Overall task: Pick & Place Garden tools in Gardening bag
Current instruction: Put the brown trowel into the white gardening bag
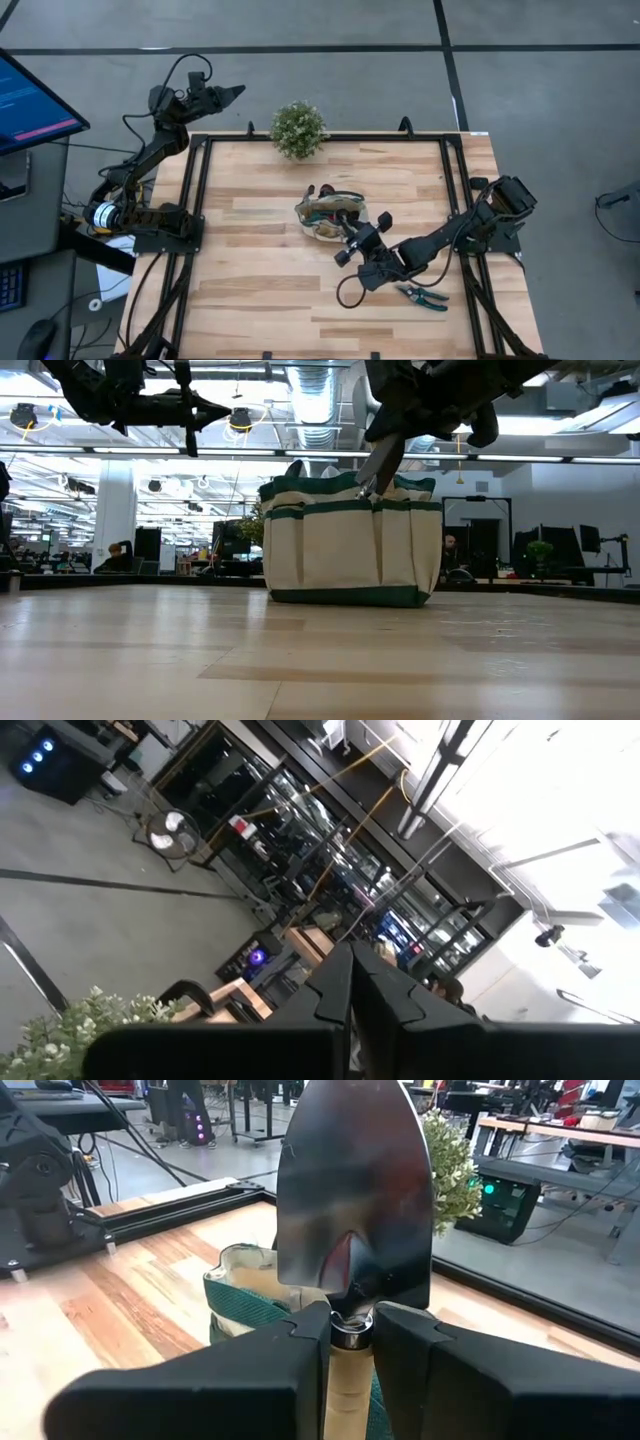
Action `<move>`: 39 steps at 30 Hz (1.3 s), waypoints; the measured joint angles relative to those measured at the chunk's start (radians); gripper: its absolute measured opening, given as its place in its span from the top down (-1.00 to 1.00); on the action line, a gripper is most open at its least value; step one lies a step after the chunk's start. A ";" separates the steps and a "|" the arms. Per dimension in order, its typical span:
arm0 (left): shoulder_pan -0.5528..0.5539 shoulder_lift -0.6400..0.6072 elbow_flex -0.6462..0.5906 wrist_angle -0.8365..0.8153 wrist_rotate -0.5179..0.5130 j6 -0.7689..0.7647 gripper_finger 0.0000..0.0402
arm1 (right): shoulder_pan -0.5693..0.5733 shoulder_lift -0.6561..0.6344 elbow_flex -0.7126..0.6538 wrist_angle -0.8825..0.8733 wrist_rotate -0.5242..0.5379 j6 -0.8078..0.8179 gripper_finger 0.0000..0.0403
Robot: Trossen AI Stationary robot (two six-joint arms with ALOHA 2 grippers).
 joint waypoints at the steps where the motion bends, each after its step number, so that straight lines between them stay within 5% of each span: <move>1: 0.000 0.000 0.000 0.000 -0.004 0.000 0.96 | 0.000 0.000 0.000 0.000 -0.002 0.002 0.77; 23: 0.000 0.000 0.000 0.001 -0.007 0.000 0.96 | -0.014 -0.002 0.001 0.025 0.000 0.004 0.75; 39: 0.000 0.000 0.000 0.001 -0.003 0.000 0.96 | 0.024 -0.017 0.001 0.053 0.000 -0.085 0.03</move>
